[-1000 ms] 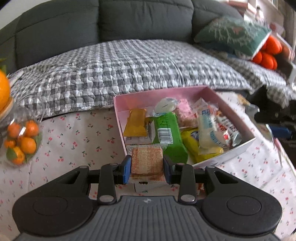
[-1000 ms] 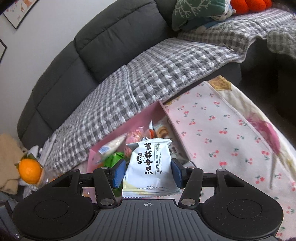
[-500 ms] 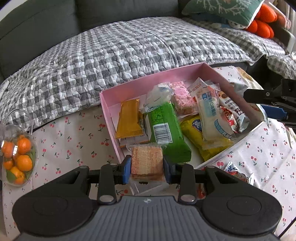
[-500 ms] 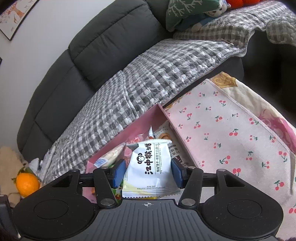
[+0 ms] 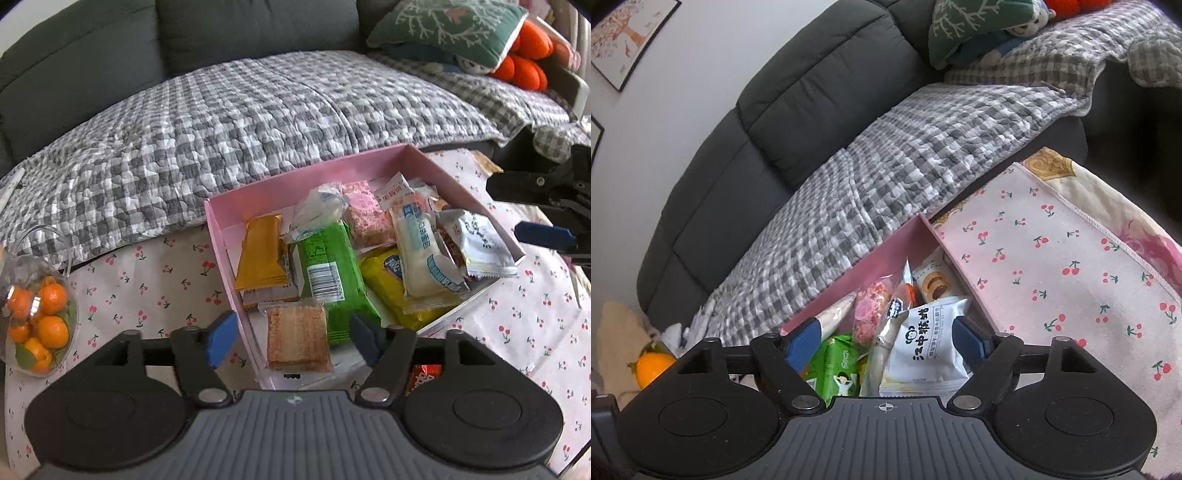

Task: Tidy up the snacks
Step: 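Open left tool to drop wafer cake while right tool releases white pack, then withdraw both tools from the box toward the remaining loose snacks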

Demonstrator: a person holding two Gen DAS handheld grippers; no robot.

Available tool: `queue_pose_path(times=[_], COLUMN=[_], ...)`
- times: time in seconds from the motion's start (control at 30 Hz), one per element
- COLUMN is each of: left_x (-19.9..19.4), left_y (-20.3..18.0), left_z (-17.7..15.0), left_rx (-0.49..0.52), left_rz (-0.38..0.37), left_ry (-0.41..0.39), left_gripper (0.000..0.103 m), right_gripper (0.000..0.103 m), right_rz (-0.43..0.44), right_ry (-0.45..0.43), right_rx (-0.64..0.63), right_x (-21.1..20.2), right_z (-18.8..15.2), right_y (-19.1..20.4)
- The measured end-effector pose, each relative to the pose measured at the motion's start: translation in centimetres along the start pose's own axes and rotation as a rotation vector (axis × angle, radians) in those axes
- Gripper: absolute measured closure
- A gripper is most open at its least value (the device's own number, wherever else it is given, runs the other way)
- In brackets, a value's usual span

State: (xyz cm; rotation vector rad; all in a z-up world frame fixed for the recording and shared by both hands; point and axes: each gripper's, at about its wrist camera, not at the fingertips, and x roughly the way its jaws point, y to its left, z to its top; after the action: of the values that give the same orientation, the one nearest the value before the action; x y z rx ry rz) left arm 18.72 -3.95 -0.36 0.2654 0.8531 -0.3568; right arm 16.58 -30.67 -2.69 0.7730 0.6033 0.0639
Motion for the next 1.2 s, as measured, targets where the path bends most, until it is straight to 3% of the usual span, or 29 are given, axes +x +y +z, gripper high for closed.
queue_pose_path(times=[0.13, 0.4, 0.67, 0.97, 1.2], left_x=[-0.9, -3.2, -4.3, -4.3, -3.9], left_y=[0.1, -0.2, -0.8, -2.0, -3.2], left_z=[-0.6, -2.5, -5.0, -7.8, -8.3], left_rx=[-0.046, -0.127, -0.192, -0.268, -0.253], left_rz=[-0.008, -0.005, -0.004, 0.043, 0.047], left_ry=[-0.022, -0.04, -0.012, -0.058, -0.078], left_gripper=[0.026, 0.01, 0.002, 0.001, 0.001], right_gripper=[0.016, 0.016, 0.015, 0.014, 0.009], right_rz=[-0.005, -0.046, -0.098, -0.154, -0.215], right_ry=[0.016, 0.05, 0.094, 0.124, 0.152], right_rx=[-0.026, -0.118, -0.185, -0.293, -0.331], right_x=[-0.6, -2.5, -4.6, -5.8, -5.9], right_z=[-0.2, -1.1, -2.5, -4.3, -5.1], right_y=[0.6, 2.0, 2.6, 2.6, 1.5])
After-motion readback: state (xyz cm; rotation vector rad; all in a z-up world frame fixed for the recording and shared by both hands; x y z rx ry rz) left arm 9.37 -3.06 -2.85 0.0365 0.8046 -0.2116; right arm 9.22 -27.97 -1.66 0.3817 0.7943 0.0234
